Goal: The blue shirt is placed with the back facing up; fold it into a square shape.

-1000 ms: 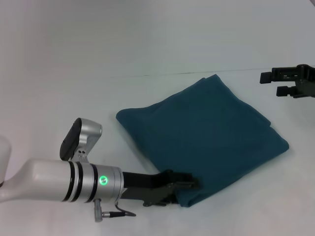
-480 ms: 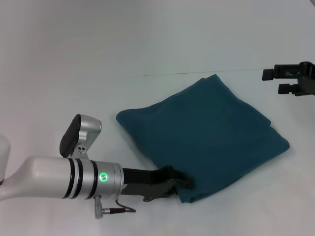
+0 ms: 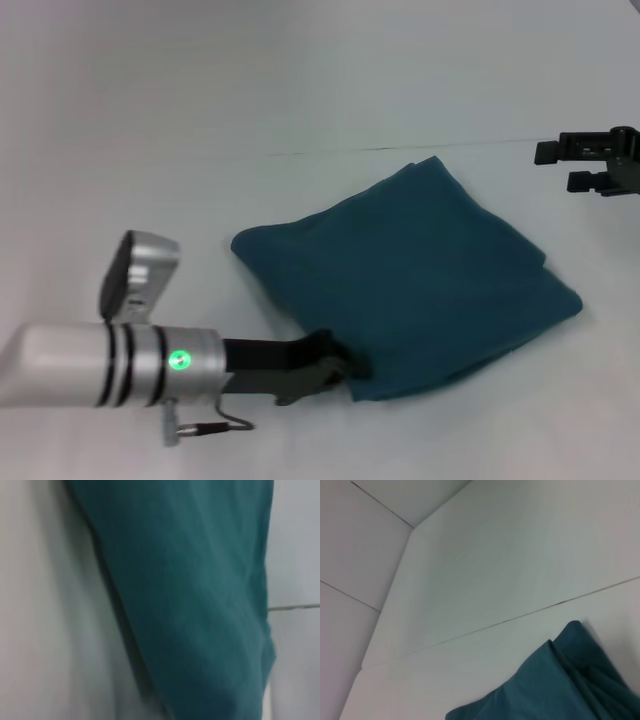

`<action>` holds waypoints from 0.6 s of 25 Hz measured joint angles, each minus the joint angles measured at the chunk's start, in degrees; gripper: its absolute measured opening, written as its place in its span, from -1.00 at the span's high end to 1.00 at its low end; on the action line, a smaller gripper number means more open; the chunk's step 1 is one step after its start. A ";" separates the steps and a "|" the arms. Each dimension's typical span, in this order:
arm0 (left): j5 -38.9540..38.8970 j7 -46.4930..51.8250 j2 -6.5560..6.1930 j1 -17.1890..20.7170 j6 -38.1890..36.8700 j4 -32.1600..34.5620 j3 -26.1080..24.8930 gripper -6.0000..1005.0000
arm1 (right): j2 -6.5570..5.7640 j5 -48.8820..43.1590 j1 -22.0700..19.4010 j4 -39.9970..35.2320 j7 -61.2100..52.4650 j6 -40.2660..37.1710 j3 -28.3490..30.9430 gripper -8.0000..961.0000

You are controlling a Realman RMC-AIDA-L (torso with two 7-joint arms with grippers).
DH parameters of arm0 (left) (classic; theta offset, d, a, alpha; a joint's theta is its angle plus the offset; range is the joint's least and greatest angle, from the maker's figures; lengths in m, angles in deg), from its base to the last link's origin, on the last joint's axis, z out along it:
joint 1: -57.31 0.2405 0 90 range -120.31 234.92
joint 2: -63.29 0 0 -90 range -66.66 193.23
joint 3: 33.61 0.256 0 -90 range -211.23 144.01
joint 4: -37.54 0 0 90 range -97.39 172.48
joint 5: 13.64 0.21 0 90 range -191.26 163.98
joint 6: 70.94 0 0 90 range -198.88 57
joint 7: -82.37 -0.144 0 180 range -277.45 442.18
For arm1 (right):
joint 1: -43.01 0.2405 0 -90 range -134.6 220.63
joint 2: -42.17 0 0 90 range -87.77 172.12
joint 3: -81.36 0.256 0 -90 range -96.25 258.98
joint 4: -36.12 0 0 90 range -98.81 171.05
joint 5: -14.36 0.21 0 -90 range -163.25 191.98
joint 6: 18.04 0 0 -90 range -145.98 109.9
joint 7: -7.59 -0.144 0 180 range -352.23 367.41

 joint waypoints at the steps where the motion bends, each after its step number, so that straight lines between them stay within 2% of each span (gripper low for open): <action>1: -0.17 0.05 -0.08 1.01 -1.02 1.25 -0.15 0.86 | 0.00 0.00 -0.05 0.00 -0.01 -0.01 0.05 -0.91; 9: 0.41 3.01 -1.09 10.20 -8.00 11.87 -0.76 0.91 | -0.03 0.00 -0.17 0.02 -0.16 -0.03 0.35 -0.91; 15: 2.44 3.00 -2.21 12.82 -9.92 13.06 -4.67 0.91 | -0.03 -0.01 -0.12 0.10 -0.52 -0.16 0.35 -0.91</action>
